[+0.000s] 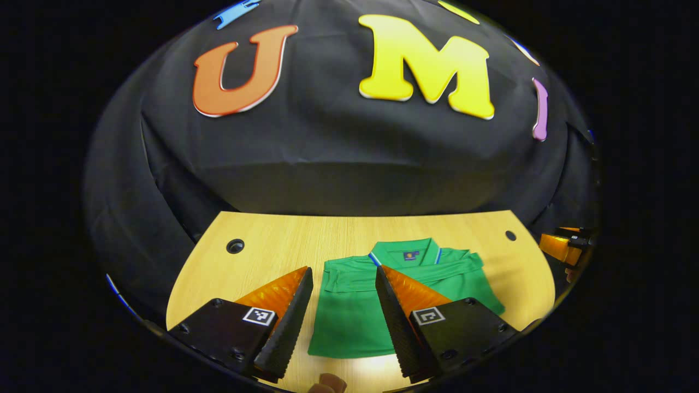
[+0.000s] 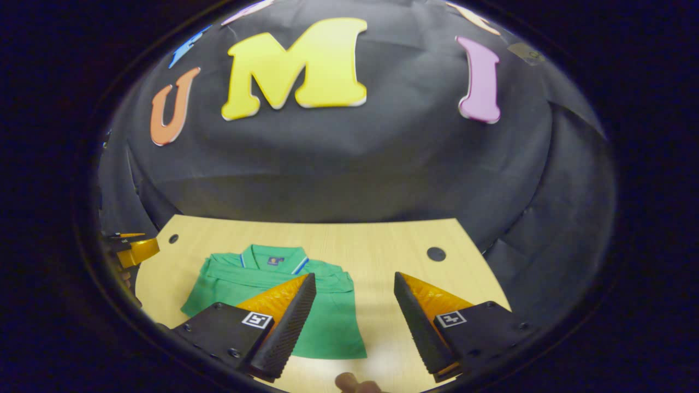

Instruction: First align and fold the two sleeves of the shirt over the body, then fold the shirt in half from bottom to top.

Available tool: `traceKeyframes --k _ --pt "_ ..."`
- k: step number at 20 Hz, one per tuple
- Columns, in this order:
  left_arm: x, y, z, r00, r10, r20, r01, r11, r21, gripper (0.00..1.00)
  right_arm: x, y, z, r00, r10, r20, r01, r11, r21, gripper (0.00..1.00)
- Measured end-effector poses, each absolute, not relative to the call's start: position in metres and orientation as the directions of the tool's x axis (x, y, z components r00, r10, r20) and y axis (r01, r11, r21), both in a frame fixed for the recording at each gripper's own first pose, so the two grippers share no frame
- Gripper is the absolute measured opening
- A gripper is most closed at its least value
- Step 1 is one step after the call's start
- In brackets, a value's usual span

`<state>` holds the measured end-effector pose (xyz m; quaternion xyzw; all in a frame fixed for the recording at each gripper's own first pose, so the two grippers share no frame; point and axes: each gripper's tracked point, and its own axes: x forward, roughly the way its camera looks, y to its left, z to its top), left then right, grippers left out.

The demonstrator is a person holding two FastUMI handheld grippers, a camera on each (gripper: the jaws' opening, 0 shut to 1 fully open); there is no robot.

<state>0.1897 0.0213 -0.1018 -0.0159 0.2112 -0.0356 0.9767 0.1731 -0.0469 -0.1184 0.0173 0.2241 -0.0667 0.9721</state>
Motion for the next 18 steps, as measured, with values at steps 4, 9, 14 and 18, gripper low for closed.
traceKeyframes --k 4,9,14,18 --pt "0.11 0.013 -0.038 0.948 -0.078 -0.308 0.072 0.997 -0.03 0.76 0.089 -0.037 -0.042 0.945 -0.116 -0.307 0.117 0.993 -0.015 0.95" --pt "0.025 -0.001 0.015 0.979 -0.086 -0.184 0.077 0.995 -0.059 0.76 0.003 -0.034 -0.001 0.97 -0.104 -0.22 0.117 0.992 0.043 0.95" --pt "-0.029 0.003 0.031 0.993 -0.038 -0.113 0.03 0.997 -0.068 0.76 -0.053 -0.019 0.007 0.986 -0.081 -0.144 0.077 0.997 -0.031 0.95" --pt "-0.06 0.006 0.027 0.996 0.008 -0.084 -0.015 0.997 -0.078 0.76 -0.077 0.012 0.009 0.993 -0.016 -0.118 0.01 0.999 -0.051 0.95"
